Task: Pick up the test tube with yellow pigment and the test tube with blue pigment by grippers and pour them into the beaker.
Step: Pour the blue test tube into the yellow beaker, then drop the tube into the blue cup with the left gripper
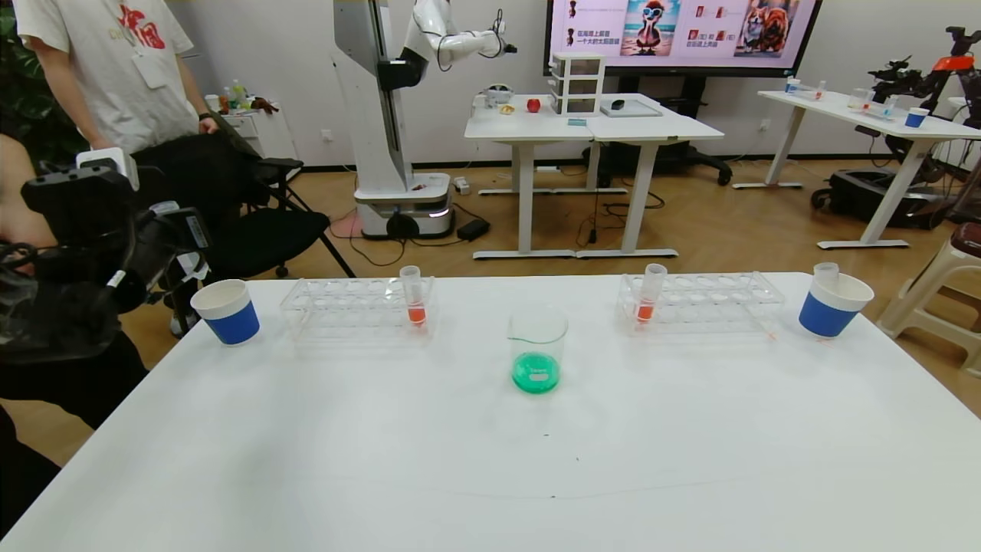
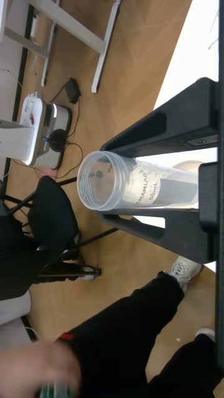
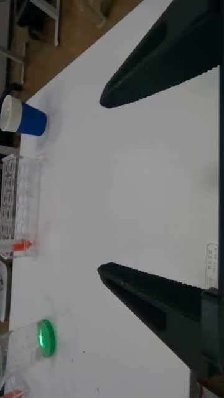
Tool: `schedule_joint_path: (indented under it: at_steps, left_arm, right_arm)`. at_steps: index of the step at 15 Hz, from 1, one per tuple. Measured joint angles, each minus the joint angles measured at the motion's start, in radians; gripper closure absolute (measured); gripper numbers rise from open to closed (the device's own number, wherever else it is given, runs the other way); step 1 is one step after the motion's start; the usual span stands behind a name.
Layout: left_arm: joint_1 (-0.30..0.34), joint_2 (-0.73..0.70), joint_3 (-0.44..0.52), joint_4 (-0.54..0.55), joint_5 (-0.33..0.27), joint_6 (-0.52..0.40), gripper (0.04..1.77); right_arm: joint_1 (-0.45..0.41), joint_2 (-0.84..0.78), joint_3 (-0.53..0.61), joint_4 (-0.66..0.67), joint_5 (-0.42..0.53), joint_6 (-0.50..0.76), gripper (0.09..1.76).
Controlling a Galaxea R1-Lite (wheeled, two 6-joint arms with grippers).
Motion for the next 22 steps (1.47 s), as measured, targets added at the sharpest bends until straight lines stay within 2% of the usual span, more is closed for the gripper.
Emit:
schedule_joint_path:
  at_steps: [10,16,17,18,20,21,22]
  left_arm:
    - [0.033,0.243,-0.002,-0.255,0.014,-0.004,1.30]
    - [0.035,0.297,0.024,-0.267,0.014,-0.024,1.30]
    - [0.035,0.298,0.033,-0.268,0.014,-0.026,1.21]
    - [0.035,0.297,0.037,-0.269,0.014,-0.026,0.97]
    - [0.036,0.291,0.040,-0.275,0.012,-0.032,0.26]
    - [0.036,0.287,0.040,-0.277,0.012,-0.033,0.09]
    - [0.035,0.280,0.038,-0.279,0.011,-0.033,0.06]
  right_arm:
    - [0.000,0.000,0.000,0.000,0.000,0.000,0.11]
    - [0.000,0.000,0.000,0.000,0.000,0.000,0.11]
    - [0.000,0.000,0.000,0.000,0.000,0.000,0.11]
    - [0.000,0.000,0.000,0.000,0.000,0.000,0.11]
    - [0.000,0.000,0.000,0.000,0.000,0.000,0.11]
    - [0.000,0.000,0.000,0.000,0.000,0.000,0.11]
    - [0.000,0.000,0.000,0.000,0.000,0.000,0.11]
